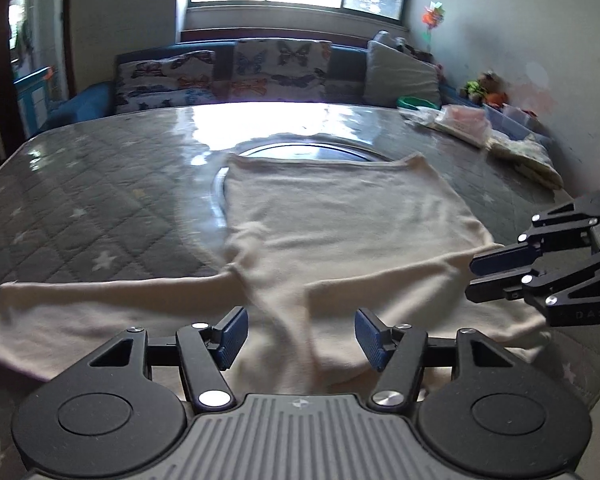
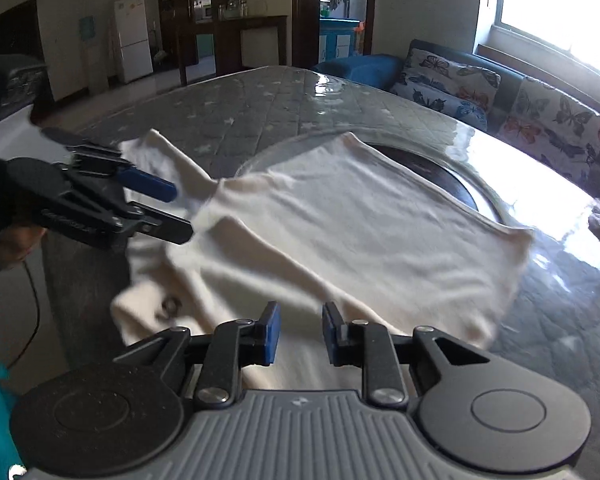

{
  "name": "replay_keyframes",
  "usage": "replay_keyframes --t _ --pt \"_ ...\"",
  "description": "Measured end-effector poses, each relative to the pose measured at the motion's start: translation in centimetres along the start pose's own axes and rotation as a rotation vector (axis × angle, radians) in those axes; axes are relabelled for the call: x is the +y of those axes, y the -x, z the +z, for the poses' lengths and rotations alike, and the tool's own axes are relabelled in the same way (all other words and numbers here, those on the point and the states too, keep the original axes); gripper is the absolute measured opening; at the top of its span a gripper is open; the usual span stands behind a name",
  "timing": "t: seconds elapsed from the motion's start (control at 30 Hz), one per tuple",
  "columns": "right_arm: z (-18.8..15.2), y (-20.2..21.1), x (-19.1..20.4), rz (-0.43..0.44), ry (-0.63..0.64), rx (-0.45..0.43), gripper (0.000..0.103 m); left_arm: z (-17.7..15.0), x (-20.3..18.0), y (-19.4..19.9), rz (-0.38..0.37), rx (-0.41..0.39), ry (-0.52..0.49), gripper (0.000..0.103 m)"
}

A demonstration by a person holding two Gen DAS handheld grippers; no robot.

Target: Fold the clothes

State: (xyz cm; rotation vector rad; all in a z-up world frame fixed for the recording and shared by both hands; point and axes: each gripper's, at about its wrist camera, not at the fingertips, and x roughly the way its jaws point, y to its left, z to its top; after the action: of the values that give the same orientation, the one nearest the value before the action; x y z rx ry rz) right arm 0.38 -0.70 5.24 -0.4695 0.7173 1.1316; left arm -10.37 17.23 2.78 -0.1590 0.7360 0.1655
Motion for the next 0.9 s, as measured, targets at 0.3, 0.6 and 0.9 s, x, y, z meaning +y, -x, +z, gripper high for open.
replay_keyframes --t 0.3,0.6,0.9 --pt "1.2 -3.4 2.6 0.018 0.018 0.023 0.023 -0.8 7.3 2.1 0.174 -0.014 0.151 0.064" --pt "2.1 -4.7 5.2 0.058 0.066 0.027 0.023 -2.2 14.1 3.5 0.343 -0.018 0.331 0.064" --pt "1.9 -4.6 5.8 0.077 0.058 0.028 0.023 -2.3 17.5 2.7 0.415 -0.002 0.422 0.062"
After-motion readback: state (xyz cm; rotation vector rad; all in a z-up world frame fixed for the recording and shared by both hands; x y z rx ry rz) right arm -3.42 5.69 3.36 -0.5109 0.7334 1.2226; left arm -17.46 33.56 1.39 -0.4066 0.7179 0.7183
